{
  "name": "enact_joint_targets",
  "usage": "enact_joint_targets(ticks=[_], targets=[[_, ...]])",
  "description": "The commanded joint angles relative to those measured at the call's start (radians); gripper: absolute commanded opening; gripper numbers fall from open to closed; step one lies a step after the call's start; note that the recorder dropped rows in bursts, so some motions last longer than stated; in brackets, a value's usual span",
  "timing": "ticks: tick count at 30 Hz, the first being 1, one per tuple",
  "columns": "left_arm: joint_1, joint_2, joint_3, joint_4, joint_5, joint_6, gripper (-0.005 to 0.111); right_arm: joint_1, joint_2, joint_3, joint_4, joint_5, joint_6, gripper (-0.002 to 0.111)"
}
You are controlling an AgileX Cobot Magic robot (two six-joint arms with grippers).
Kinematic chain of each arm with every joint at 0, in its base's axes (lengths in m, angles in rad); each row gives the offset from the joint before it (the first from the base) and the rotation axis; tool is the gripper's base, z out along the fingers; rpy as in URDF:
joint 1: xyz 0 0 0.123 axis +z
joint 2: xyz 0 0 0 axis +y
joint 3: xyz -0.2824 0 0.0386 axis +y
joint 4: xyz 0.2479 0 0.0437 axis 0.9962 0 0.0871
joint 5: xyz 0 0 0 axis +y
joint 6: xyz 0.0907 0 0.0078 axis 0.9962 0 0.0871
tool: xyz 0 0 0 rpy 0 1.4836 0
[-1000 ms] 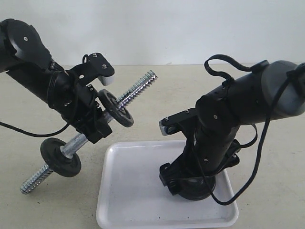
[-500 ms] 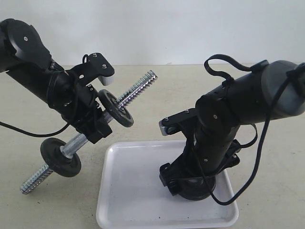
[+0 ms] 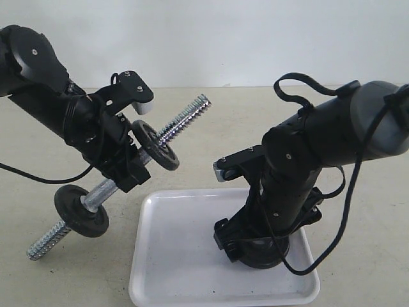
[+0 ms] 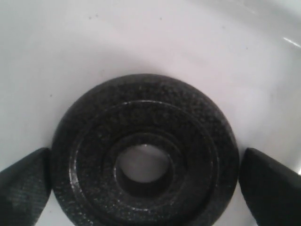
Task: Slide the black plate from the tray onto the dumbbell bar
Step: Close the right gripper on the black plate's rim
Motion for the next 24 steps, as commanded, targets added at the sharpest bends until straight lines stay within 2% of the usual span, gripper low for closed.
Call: enact_joint_targets(ticks=[1,4,6,7,9,13,18,24], targets=[[-0.003,-0.052,-0.036,-0.048,-0.041,-0.002,0.004,-0.007,0.038,0.024,0.002,0.067,0.011,0.104],[-0.003,-0.052,-0.036,-0.048,-0.041,-0.002,0.004,-0.007,0.038,0.024,0.002,0.069,0.013,0.103],[-0.003,-0.052,-0.036,-0.048,-0.041,-0.002,0.004,-0.007,0.038,0.024,0.002,0.073,0.015,0.096],[-0.003,-0.052,-0.036,-0.048,-0.041,-0.002,0.004,-0.007,0.038,0.024,0.002,0.075,0.023,0.089],[-0.003,-0.052,-0.036,-0.048,-0.041,-0.002,0.004,-0.007,0.038,0.024,0.002,0.084,0.031,0.068],[-0.003,-0.052,-0.036,-0.045,-0.038,-0.002,0.004,-0.007,0.038,0.024,0.002,0.093,0.036,0.0],[-0.003,-0.052,-0.036,-0.045,-0.038,-0.002,0.004,-0.007,0.038,0.024,0.002,0.096,0.035,0.002],[-0.003,-0.052,-0.036,-0.045,-0.038,-0.002,0.004,-0.007,0.036,0.024,0.002,0.011,0.032,0.002]])
